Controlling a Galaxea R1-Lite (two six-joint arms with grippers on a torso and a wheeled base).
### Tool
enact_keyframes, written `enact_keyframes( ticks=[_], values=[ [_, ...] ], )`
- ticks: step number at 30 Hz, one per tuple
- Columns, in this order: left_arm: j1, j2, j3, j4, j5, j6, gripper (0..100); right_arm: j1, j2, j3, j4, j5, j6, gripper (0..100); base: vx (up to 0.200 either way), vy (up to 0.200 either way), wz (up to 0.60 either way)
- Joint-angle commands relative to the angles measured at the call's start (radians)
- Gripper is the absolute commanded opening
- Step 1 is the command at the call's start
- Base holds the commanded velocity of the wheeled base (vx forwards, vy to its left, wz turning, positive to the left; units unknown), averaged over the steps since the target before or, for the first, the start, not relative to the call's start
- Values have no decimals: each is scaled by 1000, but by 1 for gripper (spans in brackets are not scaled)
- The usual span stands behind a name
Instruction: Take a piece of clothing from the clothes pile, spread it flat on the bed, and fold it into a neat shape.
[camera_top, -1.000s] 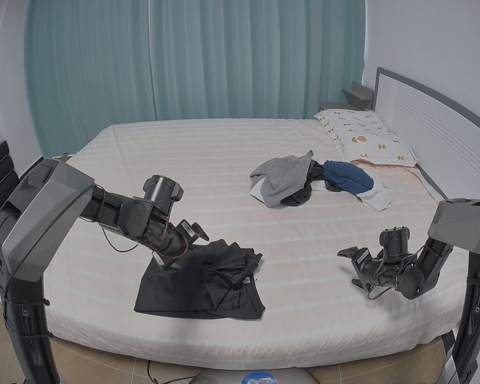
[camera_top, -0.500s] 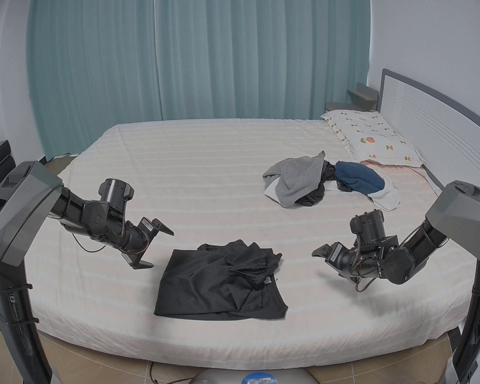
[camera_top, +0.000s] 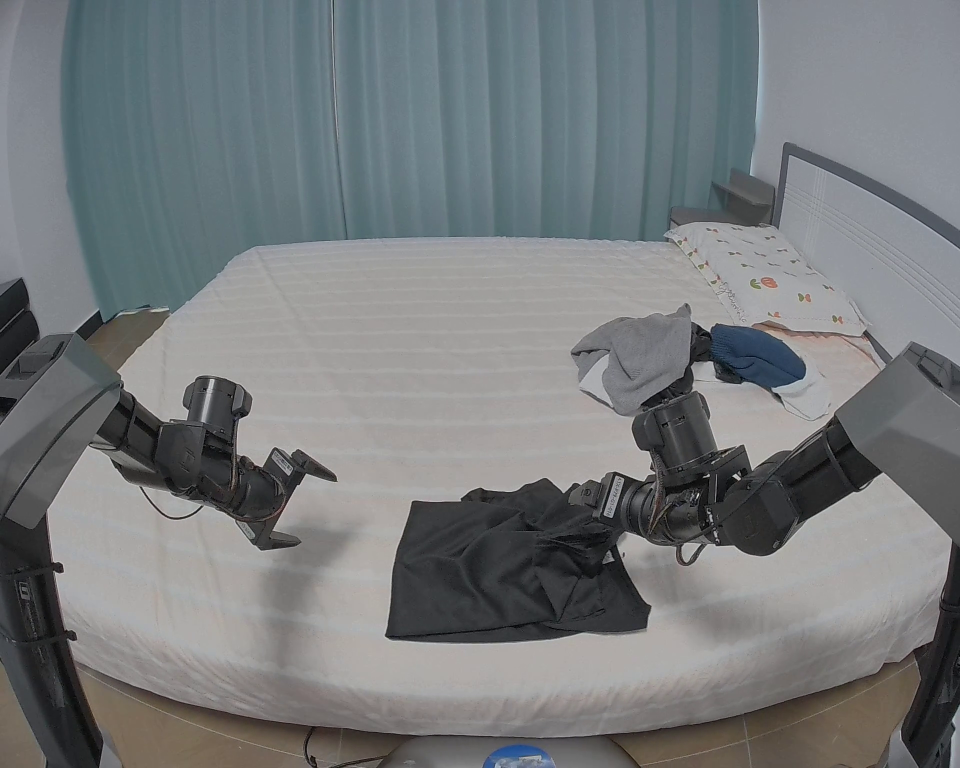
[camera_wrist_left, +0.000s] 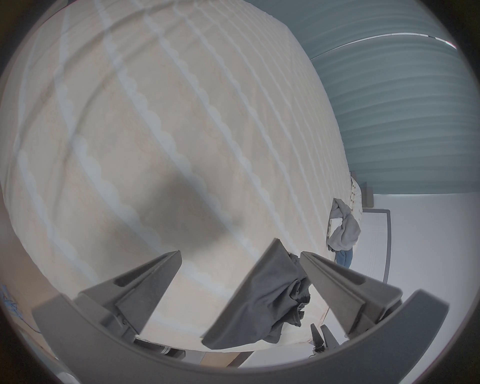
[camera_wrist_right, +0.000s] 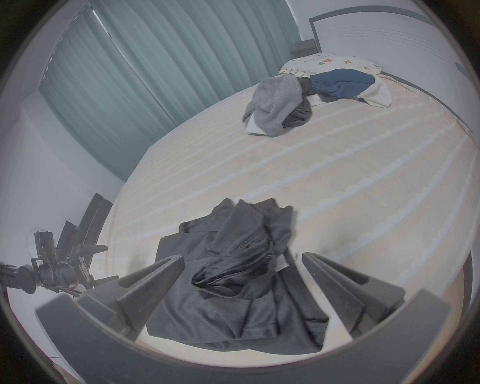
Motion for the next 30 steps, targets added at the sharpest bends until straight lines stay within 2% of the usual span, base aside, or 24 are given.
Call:
enact_keyframes(
  ticks=[1, 6, 17, 30],
  values=[
    [0, 2, 4, -1, 1, 1, 100, -1, -3, -5, 29, -9, -13, 100, 0, 200, 0],
    [0, 4, 4, 0, 2, 27, 100, -10, -2, -5, 39, -13, -45, 100, 0, 40, 0],
    [0, 5, 4, 2, 5, 28, 100, -12, 23, -5, 52, -111, -145, 100, 0, 0, 0],
    [0, 5, 4, 0, 5, 28, 100, -3, 96, -26, 89, -125, -162, 100, 0, 0, 0]
  ],
)
